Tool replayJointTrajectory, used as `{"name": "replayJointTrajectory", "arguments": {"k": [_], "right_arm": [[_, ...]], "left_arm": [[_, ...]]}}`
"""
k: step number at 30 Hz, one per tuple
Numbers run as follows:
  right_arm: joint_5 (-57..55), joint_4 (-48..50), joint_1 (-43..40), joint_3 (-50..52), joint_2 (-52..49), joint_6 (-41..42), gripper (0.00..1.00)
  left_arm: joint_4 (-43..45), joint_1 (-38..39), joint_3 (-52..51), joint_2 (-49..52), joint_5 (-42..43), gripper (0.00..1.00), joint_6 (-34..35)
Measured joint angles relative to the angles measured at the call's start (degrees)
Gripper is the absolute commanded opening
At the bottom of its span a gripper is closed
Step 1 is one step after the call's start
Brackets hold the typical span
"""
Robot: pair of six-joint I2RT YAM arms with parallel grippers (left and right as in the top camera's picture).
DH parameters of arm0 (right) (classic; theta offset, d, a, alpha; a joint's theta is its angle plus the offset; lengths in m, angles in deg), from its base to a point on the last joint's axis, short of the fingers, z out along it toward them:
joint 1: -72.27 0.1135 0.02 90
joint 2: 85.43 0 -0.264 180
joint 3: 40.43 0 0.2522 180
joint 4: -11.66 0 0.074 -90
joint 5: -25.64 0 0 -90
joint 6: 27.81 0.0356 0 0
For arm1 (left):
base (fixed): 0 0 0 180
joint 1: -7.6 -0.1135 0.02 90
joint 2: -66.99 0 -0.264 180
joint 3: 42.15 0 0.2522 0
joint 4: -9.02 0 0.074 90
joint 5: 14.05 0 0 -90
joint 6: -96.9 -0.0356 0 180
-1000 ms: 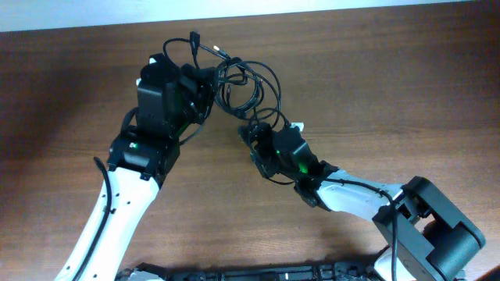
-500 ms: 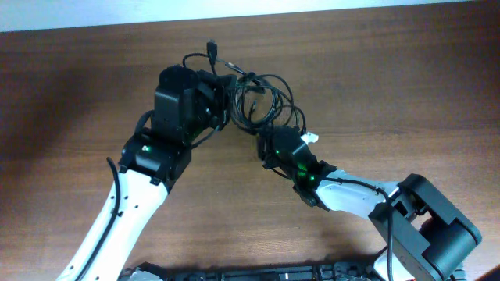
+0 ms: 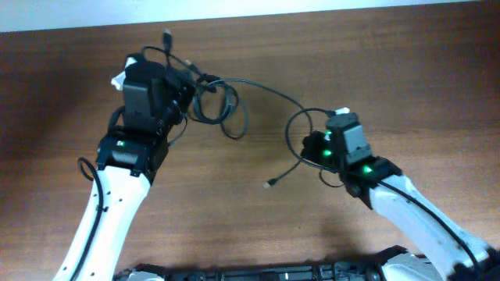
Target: Untangle cables
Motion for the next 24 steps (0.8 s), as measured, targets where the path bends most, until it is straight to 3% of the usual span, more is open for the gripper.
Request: {"name": "replayJointTrajectory", "arguments": {"k": [1, 2, 4, 6, 9, 10, 11, 13, 15, 18, 20, 24], "right_arm": [[0.0, -1.7, -1.4, 0.0, 2.7, -1.7, 0.1], [0.0, -3.5, -2.6, 0.0, 5.1, -3.7, 0.18], [0.0, -4.0, -3.4, 0.0, 5.8, -5.9, 0.35], [0.0, -4.2, -4.4, 0.0, 5.8, -7.2, 0.57], [0.0, -9.0, -6.8, 0.0, 5.8, -8.6, 0.66], [0.0, -10.7, -7.9, 0.0, 5.8, -9.0, 0.66], [0.0, -11.1, -8.0, 0.0, 5.8, -9.1, 0.66], [0.0, -11.6, -8.0, 0.0, 5.8, -9.1, 0.66], [0.0, -11.6, -8.0, 0.0, 5.8, -9.1, 0.66], [0.0, -11.6, -8.0, 0.0, 5.8, -9.1, 0.66], [0.0, -11.6, -8.0, 0.0, 5.8, -9.1, 0.66], [0.0, -11.7, -8.0, 0.0, 5.8, -9.1, 0.66]], "left_arm": [[-4.0, 1.0, 0.1, 0.1, 2.2, 0.0, -3.2], [-5.5, 1.6, 0.0, 0.5, 3.6, 0.0, -4.5], [-7.3, 4.4, 0.0, 4.1, 10.3, 0.1, -7.8], [-7.5, 7.1, 0.0, 9.2, 16.1, 0.27, -12.7], [-15.8, 9.3, 0.1, 17.0, 19.3, 0.68, -16.9], [-19.4, 9.3, 0.1, 18.5, 17.9, 0.72, -17.4], [-23.1, 9.3, 0.1, 19.9, 15.0, 0.7, -17.8], [-27.5, 9.3, 0.0, 21.1, 10.0, 0.52, -18.0], [-24.9, 9.3, 0.0, 21.4, 7.0, 0.59, -20.0], [-15.5, 9.3, -0.2, 21.6, 6.2, 0.56, -34.2], [-12.1, 9.3, -0.2, 21.7, 6.1, 0.5, -37.7], [-4.9, 11.3, 0.0, 26.5, 5.7, 0.52, -39.8]]}}
